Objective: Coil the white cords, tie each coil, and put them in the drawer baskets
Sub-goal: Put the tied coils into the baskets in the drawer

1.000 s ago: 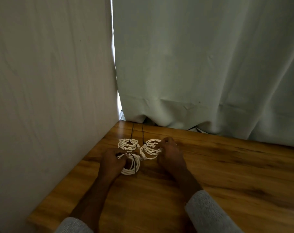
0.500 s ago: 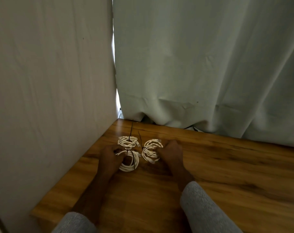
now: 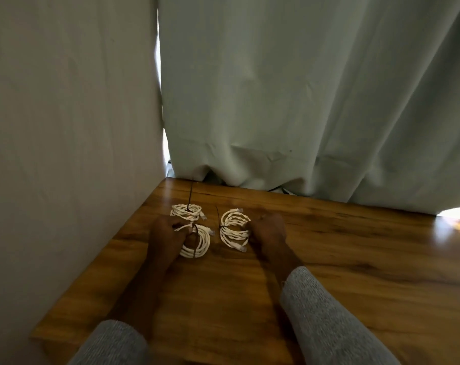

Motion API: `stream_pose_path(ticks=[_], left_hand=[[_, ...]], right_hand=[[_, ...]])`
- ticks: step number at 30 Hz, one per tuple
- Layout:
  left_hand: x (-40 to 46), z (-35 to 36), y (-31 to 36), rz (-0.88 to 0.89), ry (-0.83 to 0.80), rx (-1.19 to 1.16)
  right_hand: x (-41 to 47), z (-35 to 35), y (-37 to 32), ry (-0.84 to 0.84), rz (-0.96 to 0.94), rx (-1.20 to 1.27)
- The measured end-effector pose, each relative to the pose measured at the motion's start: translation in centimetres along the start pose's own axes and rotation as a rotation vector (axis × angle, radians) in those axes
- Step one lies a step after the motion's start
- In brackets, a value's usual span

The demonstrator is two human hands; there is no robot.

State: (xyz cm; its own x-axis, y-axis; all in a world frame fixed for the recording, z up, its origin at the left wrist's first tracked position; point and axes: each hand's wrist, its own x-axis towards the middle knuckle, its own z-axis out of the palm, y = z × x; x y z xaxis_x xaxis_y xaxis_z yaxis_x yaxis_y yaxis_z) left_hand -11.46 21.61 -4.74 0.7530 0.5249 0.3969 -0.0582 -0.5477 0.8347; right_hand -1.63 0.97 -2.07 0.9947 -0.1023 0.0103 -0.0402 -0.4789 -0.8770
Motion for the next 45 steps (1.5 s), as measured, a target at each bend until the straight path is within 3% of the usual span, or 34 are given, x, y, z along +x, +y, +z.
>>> stream_pose_path(ticks=[7,19,23,29,45], left_hand=[[-1.2,2.7,3.4,0.111,-0.051,-0.052],[-3.9,16.9,12.0,0.118,-0.328,-0.199],[-7.4,22.2,16.1,0.129,-0.47,-0.266],[-13.8,28.9,22.0,0.21,-0.664,-0.336],[-38.8,37.0,34.3,0.379,-1.212,-0.557]], right_hand=[[0.3,-5.2,2.2,0.064,0.042,0.091],[-0.5,-21.5,9.9,0.299,0.139,0.116],[-2.6,-27.0,13.7,0.511,0.138,0.038],[-8.9,-34.3,16.7,0.776,0.27,0.124],[-29.7,-51.1,29.2,1.297,0.578,0.122]])
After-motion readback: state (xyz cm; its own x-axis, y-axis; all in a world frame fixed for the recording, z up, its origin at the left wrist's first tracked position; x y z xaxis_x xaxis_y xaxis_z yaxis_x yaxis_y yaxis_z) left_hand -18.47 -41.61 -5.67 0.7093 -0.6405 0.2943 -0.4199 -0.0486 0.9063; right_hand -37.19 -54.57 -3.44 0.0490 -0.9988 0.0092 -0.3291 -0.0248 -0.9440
